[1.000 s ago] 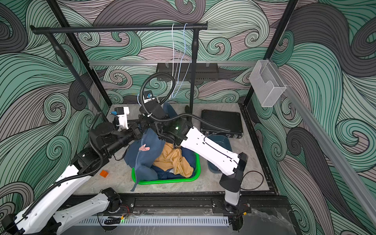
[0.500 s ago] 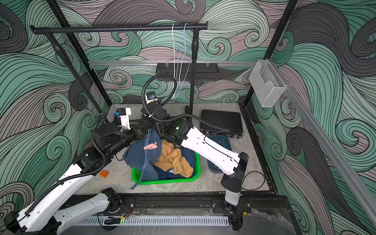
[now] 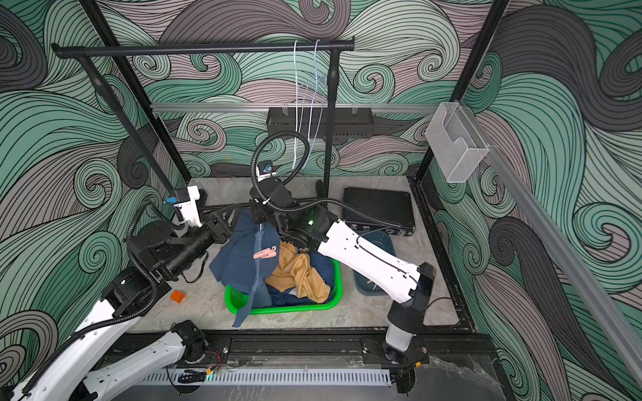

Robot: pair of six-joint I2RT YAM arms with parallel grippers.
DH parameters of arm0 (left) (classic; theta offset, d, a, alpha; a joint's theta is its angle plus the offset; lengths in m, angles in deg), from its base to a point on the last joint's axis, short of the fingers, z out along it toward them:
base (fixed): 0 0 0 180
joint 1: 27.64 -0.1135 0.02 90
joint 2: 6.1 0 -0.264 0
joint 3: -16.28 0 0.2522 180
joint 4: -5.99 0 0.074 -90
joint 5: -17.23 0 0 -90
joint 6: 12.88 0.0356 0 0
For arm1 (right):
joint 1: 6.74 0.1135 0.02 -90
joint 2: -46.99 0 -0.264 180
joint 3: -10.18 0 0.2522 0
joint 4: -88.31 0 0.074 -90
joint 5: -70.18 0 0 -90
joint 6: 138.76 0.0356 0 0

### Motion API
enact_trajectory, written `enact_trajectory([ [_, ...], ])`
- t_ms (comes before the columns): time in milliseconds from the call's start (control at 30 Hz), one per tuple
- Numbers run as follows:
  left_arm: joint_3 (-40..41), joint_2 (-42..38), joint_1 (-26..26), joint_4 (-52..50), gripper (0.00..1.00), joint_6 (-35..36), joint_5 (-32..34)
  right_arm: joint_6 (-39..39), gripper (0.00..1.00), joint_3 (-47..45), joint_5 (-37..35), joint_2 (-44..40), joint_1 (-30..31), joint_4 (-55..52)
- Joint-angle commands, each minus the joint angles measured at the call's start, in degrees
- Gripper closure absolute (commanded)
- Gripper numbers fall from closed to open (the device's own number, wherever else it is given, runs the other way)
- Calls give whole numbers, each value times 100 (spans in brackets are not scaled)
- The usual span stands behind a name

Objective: Remove the clothespins securing t-shirts to the hanger
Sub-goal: Pick up the hanger from the clothes rail.

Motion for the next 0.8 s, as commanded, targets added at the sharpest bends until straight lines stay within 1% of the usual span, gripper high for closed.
enact_trajectory([
  [0,-311,-112,27,-567,52,298,724,-145,100,-74,130,-291,105,280],
  [133,-627,-25,-12,-1192,50,243,1403,-479,100,0,112,-388,309,212],
  [233,-739,-1,-110,-1335,49,320,1608,-844,100,78,272,-509,390,144],
  [433,-921,15,-438,-1558,47,322,1650,-1633,100,154,998,-918,386,309],
  [533,-841,-22,-606,-1620,47,252,1552,-2008,100,476,1282,-977,389,266],
  [633,-665,-79,-743,-1633,47,113,1436,-2425,100,758,1466,-1011,389,342],
  [767,-458,-217,-917,-1616,47,14,1390,-3013,100,1158,1497,-1019,391,376],
])
